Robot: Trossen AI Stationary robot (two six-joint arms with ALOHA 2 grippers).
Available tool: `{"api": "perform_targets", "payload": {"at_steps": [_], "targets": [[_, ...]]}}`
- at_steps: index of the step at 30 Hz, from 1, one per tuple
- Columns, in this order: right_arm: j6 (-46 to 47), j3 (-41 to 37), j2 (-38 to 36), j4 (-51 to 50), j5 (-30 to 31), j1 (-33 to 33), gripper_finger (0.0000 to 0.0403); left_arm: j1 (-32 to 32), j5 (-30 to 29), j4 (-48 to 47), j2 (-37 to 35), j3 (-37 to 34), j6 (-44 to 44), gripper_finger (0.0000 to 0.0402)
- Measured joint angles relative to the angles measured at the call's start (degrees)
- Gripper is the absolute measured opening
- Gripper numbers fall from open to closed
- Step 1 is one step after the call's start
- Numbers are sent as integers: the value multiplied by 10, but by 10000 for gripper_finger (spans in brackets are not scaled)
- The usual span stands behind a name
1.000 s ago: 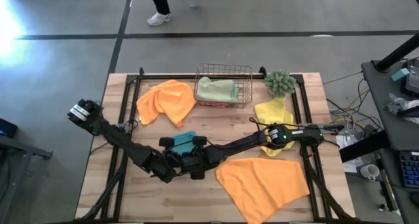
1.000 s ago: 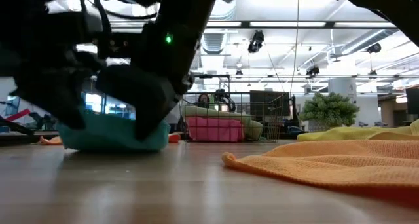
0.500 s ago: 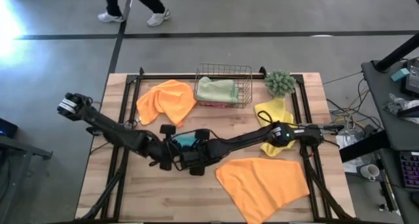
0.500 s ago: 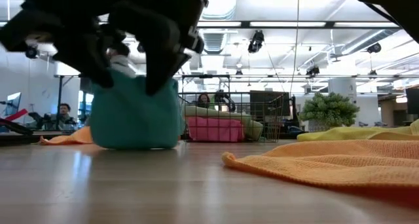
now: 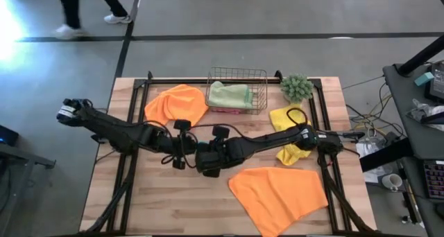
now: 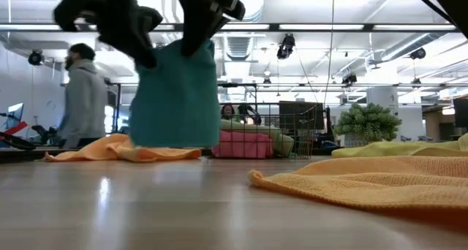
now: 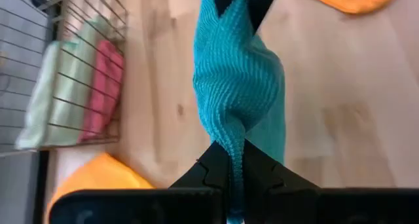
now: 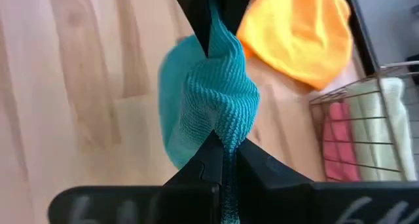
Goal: Fold microfiber towels
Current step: Stack the folded blue microfiber cloth on top of the folded green microfiber cloth
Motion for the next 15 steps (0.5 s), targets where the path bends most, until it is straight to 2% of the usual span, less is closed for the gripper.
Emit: {"api": "perform_targets", "payload": {"at_steps": [15], "targets": [[-34,1,-59,-40,38,-51,8,153,2,2,2,108,136,1]]}}
